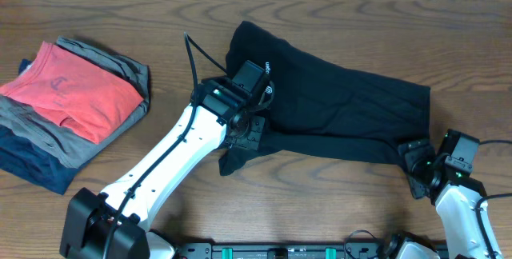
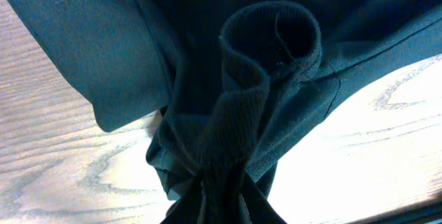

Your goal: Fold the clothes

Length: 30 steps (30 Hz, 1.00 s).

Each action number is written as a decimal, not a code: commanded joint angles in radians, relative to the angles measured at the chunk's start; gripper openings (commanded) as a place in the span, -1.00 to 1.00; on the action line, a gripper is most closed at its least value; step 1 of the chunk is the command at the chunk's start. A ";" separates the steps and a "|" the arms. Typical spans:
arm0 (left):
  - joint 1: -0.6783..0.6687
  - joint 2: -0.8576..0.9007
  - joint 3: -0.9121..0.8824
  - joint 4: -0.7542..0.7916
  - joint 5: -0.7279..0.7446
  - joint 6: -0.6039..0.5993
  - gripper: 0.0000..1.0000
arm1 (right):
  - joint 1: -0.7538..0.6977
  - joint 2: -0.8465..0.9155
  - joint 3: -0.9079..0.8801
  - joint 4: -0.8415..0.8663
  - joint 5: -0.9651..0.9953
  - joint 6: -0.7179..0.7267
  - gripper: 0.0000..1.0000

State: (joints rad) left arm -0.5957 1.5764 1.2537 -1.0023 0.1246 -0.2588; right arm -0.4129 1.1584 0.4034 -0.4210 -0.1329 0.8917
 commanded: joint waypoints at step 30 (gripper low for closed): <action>0.006 -0.005 0.007 -0.011 -0.042 0.004 -0.75 | -0.008 -0.014 0.092 -0.051 0.006 -0.274 -0.98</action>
State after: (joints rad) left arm -0.5957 1.5764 1.2537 -1.0042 0.1173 -0.2588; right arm -0.4129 1.1683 0.4103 -0.4313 -0.1310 0.7383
